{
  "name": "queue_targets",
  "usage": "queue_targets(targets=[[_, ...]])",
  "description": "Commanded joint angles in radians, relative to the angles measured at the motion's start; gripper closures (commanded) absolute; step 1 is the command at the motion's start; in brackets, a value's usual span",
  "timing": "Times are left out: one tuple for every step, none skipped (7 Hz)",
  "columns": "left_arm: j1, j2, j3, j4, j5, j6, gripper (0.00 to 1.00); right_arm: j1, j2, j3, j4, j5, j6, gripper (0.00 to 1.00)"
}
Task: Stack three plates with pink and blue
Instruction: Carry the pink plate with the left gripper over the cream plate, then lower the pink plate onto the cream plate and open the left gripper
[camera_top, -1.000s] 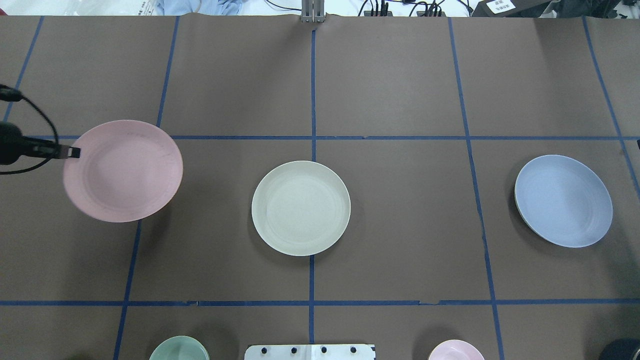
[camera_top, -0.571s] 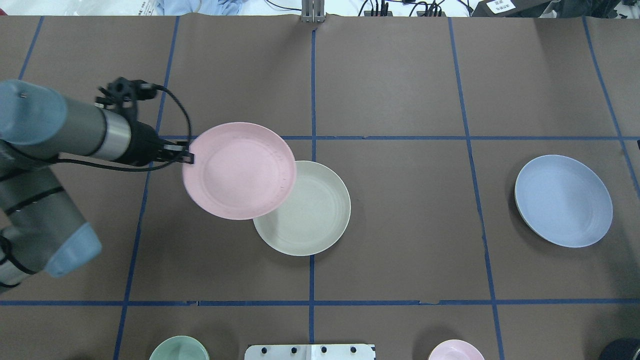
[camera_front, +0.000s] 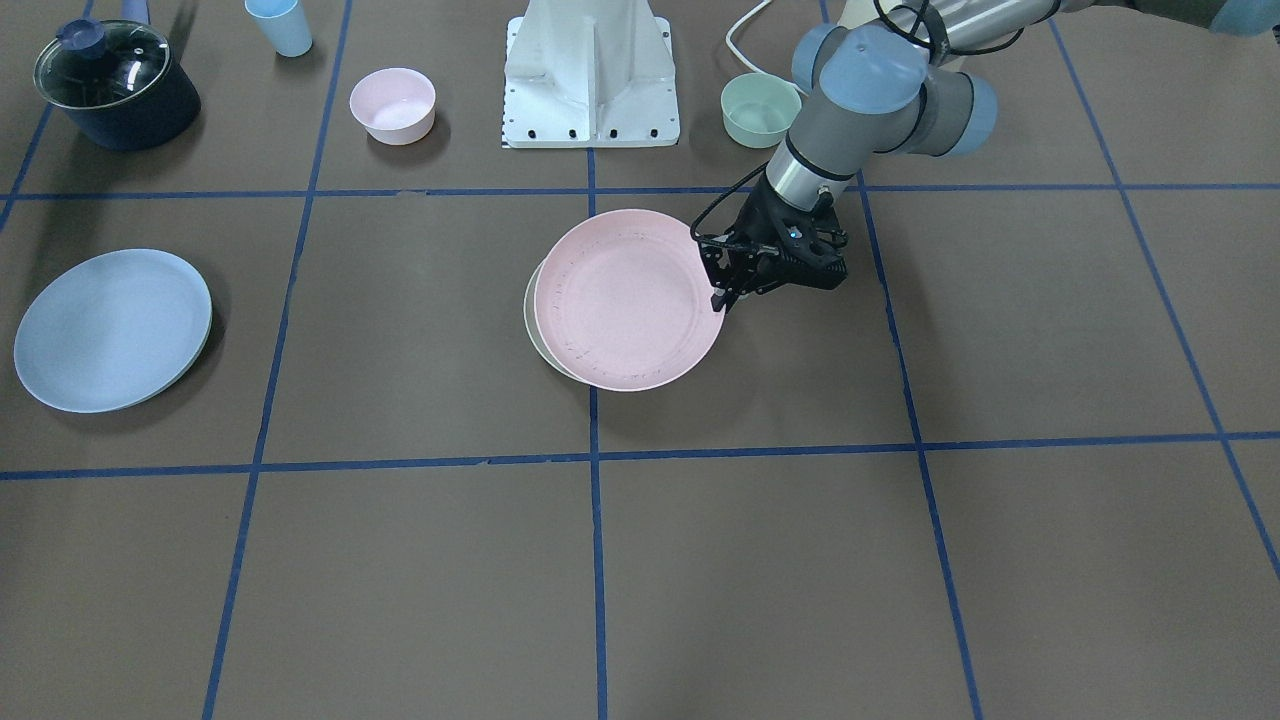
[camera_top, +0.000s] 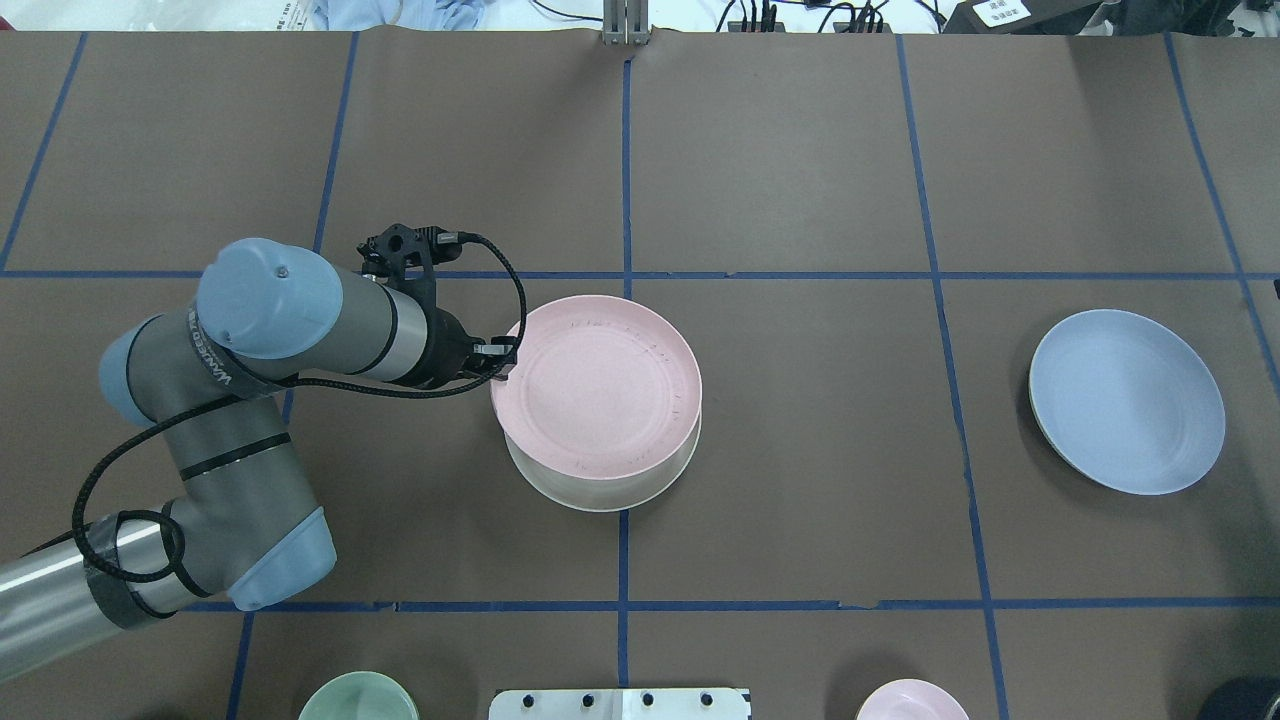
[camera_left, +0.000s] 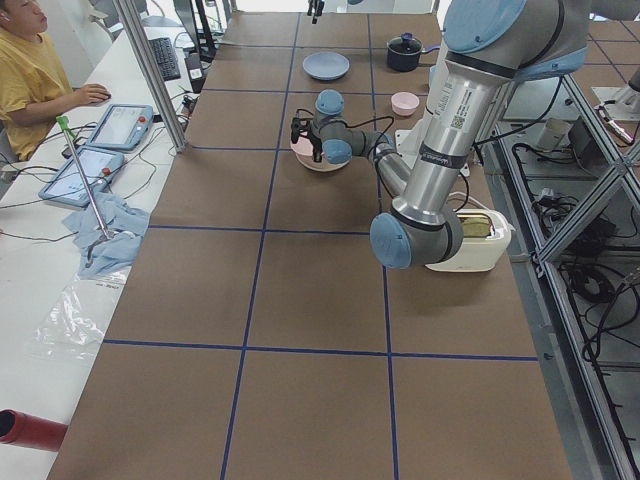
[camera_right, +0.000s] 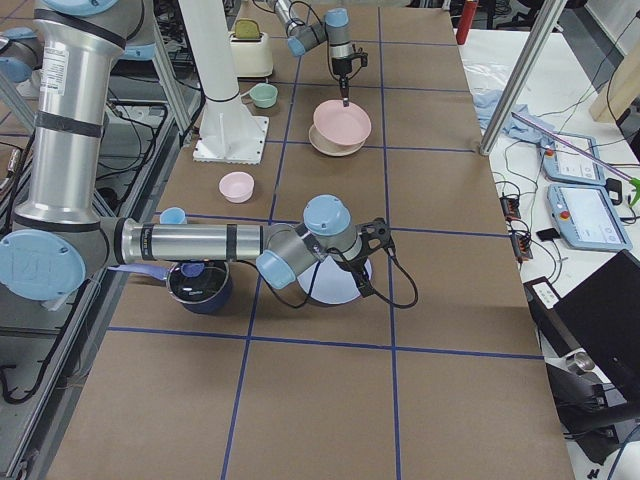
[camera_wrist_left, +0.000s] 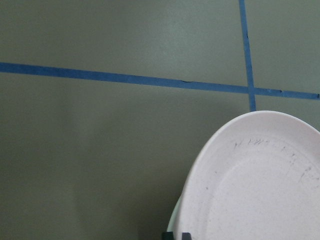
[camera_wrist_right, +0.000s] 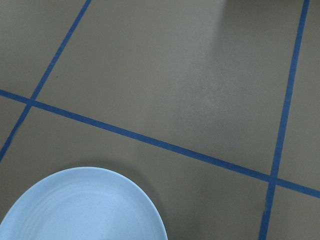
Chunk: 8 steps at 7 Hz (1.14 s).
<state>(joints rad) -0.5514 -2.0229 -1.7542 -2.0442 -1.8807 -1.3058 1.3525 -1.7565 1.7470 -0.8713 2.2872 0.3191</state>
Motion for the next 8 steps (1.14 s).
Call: queue_targets(targets=[[0.011,0.007,-0.001,-0.001,0.011,0.01,0.0,0.0,-0.001,-0.001,0.0,0.0,0.0,0.0],[-0.048,0.025,-0.028,0.007,-0.004,0.161,0.0,-0.004,-0.003,-0.004,-0.003,-0.003,0.005,0.0],[-0.114,0.086,-0.068,0.024,-0.053,0.356,0.0,-0.035,-0.012,-0.007,0.0,-0.018,0.082,0.0],[-0.237,0.166,-0.085,0.024,-0.165,0.529,0.0,-0.117,-0.035,-0.007,0.052,-0.103,0.194,0.0],[-0.351,0.27,-0.109,0.021,-0.219,0.751,0.0,-0.221,-0.056,-0.047,0.178,-0.198,0.351,0.0],[-0.437,0.333,-0.116,0.019,-0.241,0.875,0.0,-0.301,-0.06,-0.157,0.359,-0.254,0.439,0.0],[-0.456,0.342,-0.116,0.021,-0.239,0.89,0.0,-0.359,-0.06,-0.246,0.494,-0.3,0.48,0.01],[-0.458,0.342,-0.116,0.021,-0.238,0.89,0.0,-0.375,-0.076,-0.274,0.553,-0.298,0.483,0.05]])
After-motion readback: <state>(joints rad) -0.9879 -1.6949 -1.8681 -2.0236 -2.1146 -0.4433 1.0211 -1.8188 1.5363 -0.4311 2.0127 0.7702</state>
